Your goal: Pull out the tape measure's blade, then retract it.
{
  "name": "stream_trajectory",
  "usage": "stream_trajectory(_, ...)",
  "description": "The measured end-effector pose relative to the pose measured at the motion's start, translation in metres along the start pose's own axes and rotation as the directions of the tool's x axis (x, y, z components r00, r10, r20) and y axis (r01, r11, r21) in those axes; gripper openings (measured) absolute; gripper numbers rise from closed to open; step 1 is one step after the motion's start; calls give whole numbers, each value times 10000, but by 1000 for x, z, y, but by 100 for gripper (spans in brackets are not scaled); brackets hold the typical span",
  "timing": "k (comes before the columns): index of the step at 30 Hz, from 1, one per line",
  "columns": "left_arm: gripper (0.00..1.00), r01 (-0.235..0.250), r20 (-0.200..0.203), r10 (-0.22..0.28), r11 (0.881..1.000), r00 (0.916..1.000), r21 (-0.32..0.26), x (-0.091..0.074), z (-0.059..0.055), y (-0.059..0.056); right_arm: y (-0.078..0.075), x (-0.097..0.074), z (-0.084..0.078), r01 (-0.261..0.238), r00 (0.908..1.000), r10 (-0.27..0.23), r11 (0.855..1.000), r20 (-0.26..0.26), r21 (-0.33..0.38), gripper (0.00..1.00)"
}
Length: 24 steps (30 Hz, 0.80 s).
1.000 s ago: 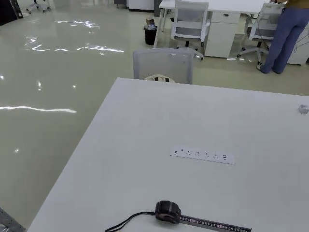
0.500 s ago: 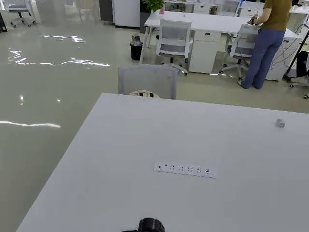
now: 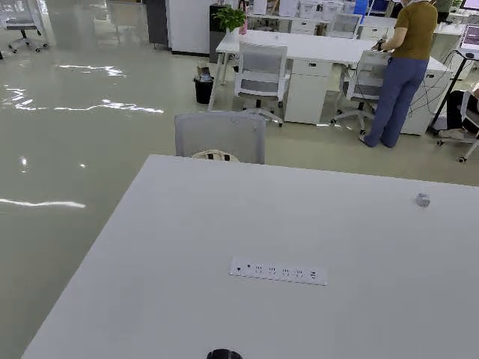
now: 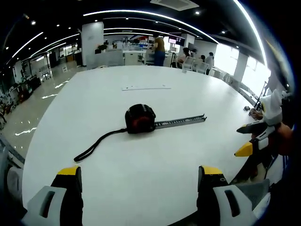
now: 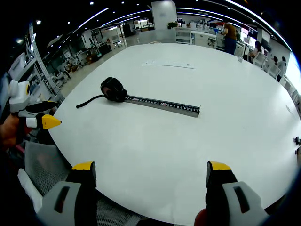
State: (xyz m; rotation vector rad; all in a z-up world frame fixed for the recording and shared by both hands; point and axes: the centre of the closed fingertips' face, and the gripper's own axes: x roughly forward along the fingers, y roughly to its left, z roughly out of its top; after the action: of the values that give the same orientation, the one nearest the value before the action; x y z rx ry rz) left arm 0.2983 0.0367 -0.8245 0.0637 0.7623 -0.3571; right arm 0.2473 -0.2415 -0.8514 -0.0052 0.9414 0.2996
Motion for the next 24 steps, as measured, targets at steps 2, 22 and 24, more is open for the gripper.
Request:
stream_trajectory(2, 100, -5, 14, 5, 10000, 10000, 8, -1, 0, -1, 0, 0, -1, -10, 10000, 10, 10000, -17, 38, 100)
stream_trajectory(22, 98, -405, 281, 420, 9979, 9987, -512, 1, 9, -8, 1, 8, -1, -112, 9998, 111, 9999, -188, -6, 100)
stream_trajectory(24, 98, -457, 290, 474, 9974, 9985, -550, 3, 11, -11, 1, 9, -1, -139, 9996, 138, 9999, -228, -54, 100)
